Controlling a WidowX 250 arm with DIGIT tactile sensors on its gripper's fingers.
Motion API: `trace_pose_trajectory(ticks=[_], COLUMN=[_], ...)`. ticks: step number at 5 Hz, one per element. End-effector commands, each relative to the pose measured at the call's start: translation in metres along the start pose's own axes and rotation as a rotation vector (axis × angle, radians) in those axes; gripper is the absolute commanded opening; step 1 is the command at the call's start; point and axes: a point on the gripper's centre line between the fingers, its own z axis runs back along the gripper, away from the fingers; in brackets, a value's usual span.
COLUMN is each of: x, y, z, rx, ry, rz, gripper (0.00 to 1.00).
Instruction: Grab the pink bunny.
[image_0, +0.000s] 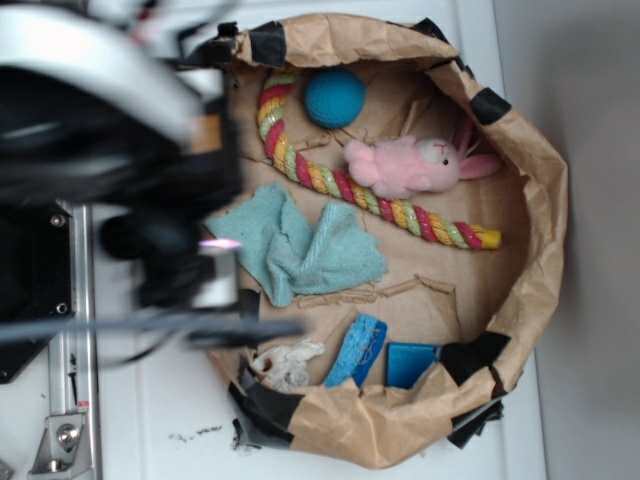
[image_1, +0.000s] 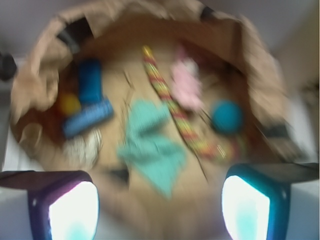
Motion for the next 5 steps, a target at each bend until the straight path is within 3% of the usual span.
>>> trace_pose_trajectory(ticks=[1, 2, 3, 4, 5], x=[0.056, 0.058, 0.067, 0.074, 0.077], y=[0.020, 0.028, 0.027, 0.026, 0.030], z=[-0.078, -0.104, -0.115, -0.121, -0.097], rx=[0.009, 0.036, 0.038, 0.037, 0.029], ry=[0.019, 0.084, 0.104, 0.122, 0.140], rz=[0.021, -0.071, -0.204, -0.241, -0.238], gripper=[1.00, 1.00, 1.00, 0.00, 0.00])
